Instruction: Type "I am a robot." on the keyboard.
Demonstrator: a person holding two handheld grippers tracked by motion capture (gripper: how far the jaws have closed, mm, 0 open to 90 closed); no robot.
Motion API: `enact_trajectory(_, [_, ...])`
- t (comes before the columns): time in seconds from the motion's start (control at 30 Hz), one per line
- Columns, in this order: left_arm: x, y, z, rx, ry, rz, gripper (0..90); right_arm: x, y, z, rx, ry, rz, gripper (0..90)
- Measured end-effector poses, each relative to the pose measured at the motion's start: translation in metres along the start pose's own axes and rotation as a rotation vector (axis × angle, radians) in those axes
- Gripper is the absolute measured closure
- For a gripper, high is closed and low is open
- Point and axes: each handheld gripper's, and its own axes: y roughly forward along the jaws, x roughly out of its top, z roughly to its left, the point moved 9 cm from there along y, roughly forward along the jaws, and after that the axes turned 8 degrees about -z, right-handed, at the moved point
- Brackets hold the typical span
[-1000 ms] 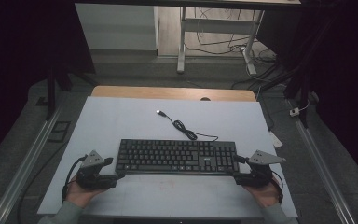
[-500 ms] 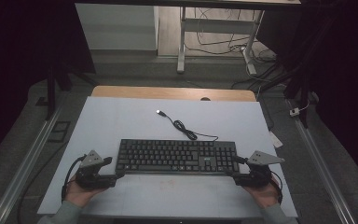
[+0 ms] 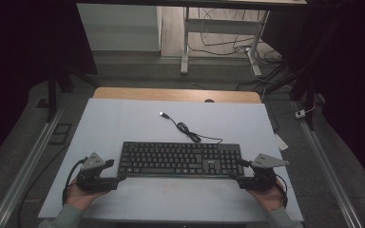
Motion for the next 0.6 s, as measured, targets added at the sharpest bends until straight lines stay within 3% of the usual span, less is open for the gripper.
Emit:
enact_trajectory(0.4, [0.01, -0.001, 0.003, 0.007, -0.009, -0.016, 28.2, 0.004, 0.003, 0.004, 0.002, 0.004, -0.009, 36.3])
enact_trajectory(0.6, [0.02, 0.008, 0.006, 0.012, -0.009, 0.001, 35.6, 0.008, 0.005, 0.005, 0.003, 0.009, -0.025, 36.5])
